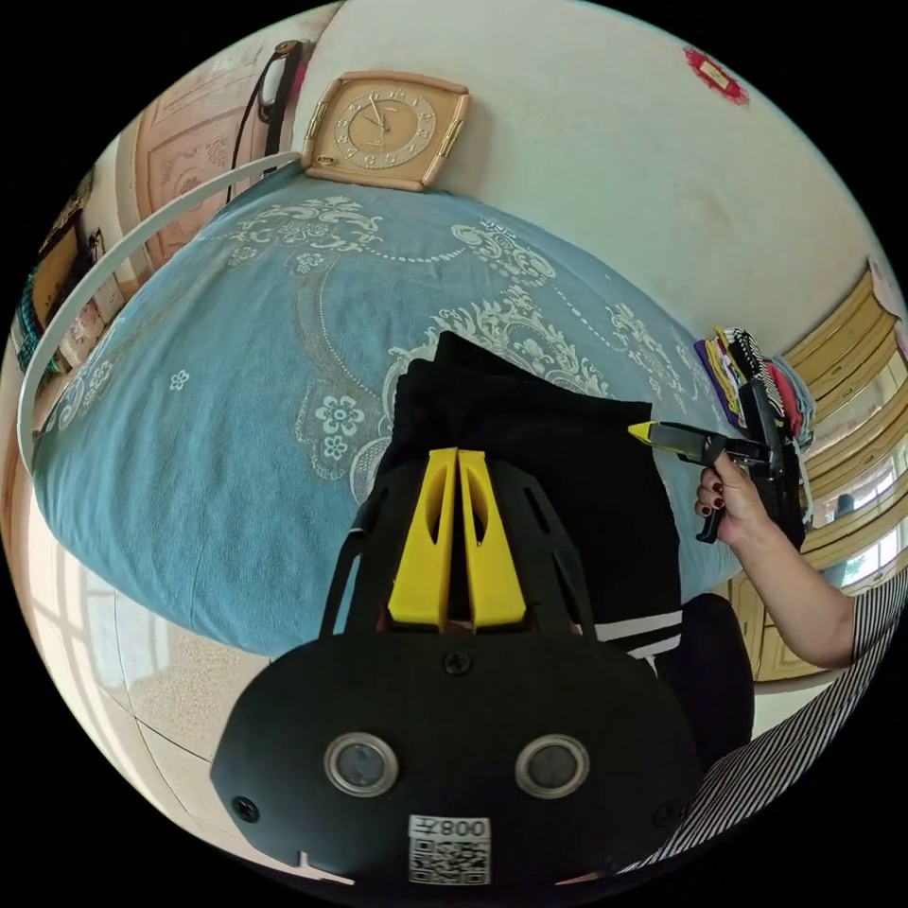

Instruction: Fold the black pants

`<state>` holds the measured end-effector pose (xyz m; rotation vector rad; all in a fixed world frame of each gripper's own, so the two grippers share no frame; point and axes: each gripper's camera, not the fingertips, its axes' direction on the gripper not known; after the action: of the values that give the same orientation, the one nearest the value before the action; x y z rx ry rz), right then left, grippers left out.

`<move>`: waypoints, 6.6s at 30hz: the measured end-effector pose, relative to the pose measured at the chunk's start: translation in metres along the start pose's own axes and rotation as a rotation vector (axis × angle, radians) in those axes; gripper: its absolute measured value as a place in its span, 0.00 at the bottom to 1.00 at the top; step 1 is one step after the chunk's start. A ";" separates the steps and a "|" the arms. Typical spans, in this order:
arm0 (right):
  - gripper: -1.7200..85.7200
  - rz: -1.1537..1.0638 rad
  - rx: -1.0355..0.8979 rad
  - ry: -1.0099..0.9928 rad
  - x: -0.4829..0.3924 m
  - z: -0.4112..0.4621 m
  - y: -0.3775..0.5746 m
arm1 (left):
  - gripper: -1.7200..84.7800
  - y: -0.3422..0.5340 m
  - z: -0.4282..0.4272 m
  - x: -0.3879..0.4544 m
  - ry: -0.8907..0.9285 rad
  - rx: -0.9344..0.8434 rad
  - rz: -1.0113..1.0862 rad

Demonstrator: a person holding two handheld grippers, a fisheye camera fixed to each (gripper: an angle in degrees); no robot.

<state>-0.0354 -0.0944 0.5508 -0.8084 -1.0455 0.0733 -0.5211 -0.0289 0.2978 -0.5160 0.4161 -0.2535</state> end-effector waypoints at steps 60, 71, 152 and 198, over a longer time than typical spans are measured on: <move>0.09 0.399 -0.125 -0.838 0.202 -0.009 0.132 | 0.07 0.066 0.122 -0.172 1.056 -0.277 -0.365; 0.04 0.362 -0.040 -0.917 0.193 -0.044 0.136 | 0.19 0.107 0.108 -0.250 1.131 0.103 -0.702; 0.03 0.152 1.103 -0.543 0.490 -0.631 0.776 | 0.11 -0.119 0.373 0.815 1.385 -0.475 0.244; 0.02 0.874 1.285 -0.021 0.654 -0.699 0.869 | 0.05 -0.189 0.679 0.880 1.118 -0.677 0.116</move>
<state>1.1322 0.4099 0.3188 -0.0026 -0.4040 1.3493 0.5363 -0.1956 0.6518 -0.9872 1.6507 -0.2707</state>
